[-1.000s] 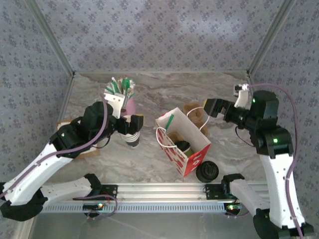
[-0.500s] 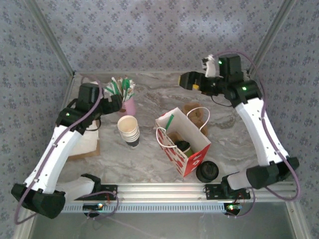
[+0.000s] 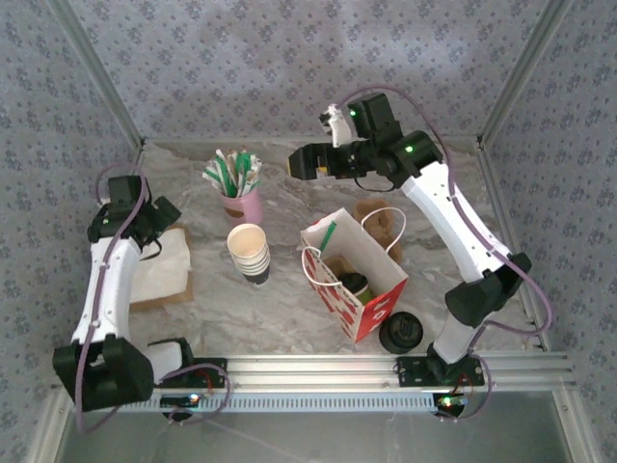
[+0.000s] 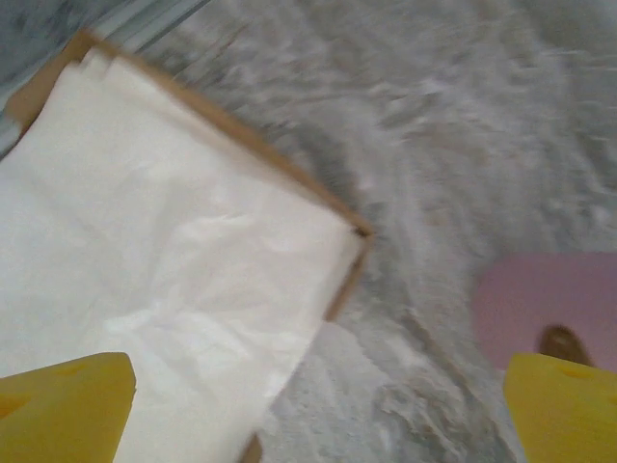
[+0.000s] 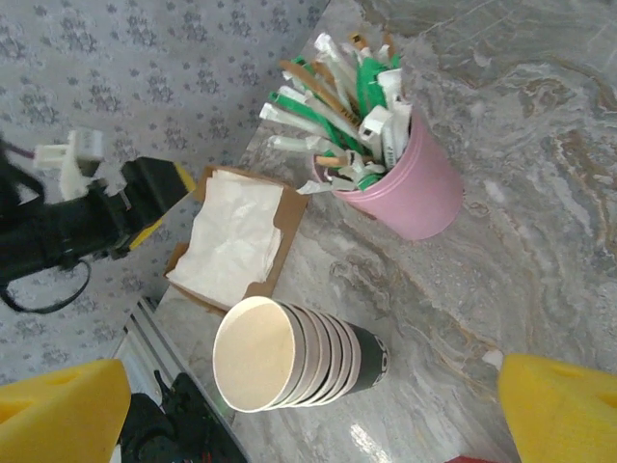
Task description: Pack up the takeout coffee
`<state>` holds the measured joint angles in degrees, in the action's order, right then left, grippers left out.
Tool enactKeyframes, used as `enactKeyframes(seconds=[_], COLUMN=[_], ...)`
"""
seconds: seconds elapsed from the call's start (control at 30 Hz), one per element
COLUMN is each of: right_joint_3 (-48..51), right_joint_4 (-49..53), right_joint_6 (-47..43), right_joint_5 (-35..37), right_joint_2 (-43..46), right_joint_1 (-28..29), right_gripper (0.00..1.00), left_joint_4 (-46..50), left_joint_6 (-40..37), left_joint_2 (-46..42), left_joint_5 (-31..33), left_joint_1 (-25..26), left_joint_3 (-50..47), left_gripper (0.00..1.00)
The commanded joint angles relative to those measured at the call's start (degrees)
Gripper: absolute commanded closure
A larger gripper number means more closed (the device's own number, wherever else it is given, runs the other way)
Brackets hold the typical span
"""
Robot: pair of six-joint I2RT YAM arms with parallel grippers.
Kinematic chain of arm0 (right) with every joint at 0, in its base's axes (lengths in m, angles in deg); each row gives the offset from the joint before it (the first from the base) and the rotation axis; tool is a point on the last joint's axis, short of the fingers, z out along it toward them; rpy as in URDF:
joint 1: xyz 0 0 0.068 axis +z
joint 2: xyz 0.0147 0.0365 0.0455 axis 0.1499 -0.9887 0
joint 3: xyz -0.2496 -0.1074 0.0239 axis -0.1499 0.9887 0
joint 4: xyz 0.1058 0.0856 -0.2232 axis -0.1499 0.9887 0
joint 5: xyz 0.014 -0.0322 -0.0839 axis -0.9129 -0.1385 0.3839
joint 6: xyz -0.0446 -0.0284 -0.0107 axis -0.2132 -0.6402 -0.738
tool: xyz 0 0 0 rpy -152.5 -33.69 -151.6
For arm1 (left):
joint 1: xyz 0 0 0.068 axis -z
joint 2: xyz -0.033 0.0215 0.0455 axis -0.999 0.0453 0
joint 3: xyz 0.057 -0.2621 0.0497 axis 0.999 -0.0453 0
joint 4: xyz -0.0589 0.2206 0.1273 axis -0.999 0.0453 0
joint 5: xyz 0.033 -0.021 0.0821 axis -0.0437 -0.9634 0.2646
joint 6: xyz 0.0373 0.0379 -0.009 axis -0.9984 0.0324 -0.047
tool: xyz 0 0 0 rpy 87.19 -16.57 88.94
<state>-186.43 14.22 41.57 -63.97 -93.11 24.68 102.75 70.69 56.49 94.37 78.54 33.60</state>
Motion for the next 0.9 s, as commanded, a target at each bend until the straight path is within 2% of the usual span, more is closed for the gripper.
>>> enactKeyframes(seconds=[0.0,0.3,0.4,0.67,0.87], right_joint_3=[-4.0,-10.45,-10.85,-10.78,-10.27], right_joint_4=[4.15,9.57,10.16,10.9,10.75], right_joint_6=[-2.57,-3.08,-2.98,-3.26,-3.64], right_joint_5=[2.63,6.95,7.8,8.22,7.93], right_joint_2=[-2.14,-5.91,-6.18,-7.03,-7.53], right_joint_1=[2.12,5.81,6.41,6.72,6.81], right_gripper=[0.0,0.0,0.0,0.0,0.0], left_joint_4=[-2.34,1.63,0.98,-1.71,-4.4], left_joint_6=[5.78,13.58,14.33,14.26,12.91], left_joint_2=[3.49,18.79,21.27,18.52,17.53], left_joint_5=[2.04,7.33,7.29,7.78,3.46], left_joint_1=[-2.16,-2.51,-3.13,-3.69,-8.96], left_joint_3=[-1.68,2.89,2.59,-0.34,-4.07], left_gripper=[0.04,0.24,0.27,0.27,0.31])
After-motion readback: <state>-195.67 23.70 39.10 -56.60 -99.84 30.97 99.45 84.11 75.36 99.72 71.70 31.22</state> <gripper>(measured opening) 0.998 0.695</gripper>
